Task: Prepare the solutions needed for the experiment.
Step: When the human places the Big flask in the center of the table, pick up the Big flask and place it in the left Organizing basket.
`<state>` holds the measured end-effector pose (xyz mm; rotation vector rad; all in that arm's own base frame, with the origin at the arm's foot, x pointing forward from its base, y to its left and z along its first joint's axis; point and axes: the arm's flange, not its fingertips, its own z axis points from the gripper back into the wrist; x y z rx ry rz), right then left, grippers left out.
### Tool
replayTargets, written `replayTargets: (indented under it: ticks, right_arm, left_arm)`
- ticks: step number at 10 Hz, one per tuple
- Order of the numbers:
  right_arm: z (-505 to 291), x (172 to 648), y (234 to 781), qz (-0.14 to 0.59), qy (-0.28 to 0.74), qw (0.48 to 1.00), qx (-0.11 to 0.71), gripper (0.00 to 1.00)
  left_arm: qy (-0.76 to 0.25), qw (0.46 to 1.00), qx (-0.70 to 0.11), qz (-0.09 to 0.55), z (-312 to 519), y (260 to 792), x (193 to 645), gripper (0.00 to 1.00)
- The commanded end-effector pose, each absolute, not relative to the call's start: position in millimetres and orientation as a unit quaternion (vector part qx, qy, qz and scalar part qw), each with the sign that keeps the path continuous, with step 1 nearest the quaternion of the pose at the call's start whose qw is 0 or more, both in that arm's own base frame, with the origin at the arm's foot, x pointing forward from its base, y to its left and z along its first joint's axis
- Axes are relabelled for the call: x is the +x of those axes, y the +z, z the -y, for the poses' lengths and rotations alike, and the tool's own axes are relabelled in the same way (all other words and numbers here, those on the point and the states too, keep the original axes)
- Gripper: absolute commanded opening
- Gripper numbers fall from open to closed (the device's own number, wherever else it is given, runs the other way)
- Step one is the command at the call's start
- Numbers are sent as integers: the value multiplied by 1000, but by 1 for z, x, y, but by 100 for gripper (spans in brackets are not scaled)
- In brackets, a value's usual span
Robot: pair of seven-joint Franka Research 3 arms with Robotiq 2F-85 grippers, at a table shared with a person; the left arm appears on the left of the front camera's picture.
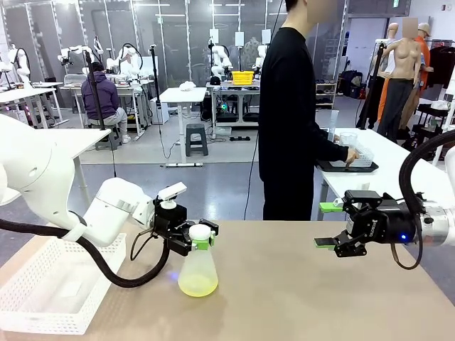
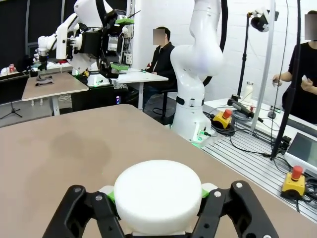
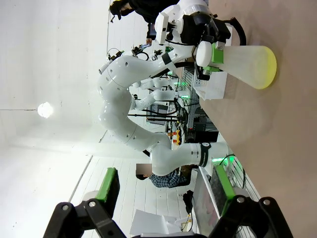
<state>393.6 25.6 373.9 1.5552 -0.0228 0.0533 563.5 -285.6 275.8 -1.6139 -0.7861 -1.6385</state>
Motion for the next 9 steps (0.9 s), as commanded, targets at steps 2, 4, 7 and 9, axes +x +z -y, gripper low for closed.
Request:
replayTargets:
  ticks: [2, 4, 7, 9]
  right_arm:
    - [-26, 393, 374, 15, 28, 709, 704, 94]
    - [-26, 393, 374, 15, 28, 709, 704, 94]
    - [-26, 393, 374, 15, 28, 709, 704, 94]
    - [-26, 393, 374, 15, 28, 709, 704, 94]
  left_arm:
    - [-620, 369, -633, 281, 285, 292, 563, 2]
    - [-637, 374, -615, 276, 288, 321, 546, 2]
    - [-635, 350, -636, 264, 286, 377, 517, 2]
    - [-649, 363, -608, 277, 273, 407, 501, 2]
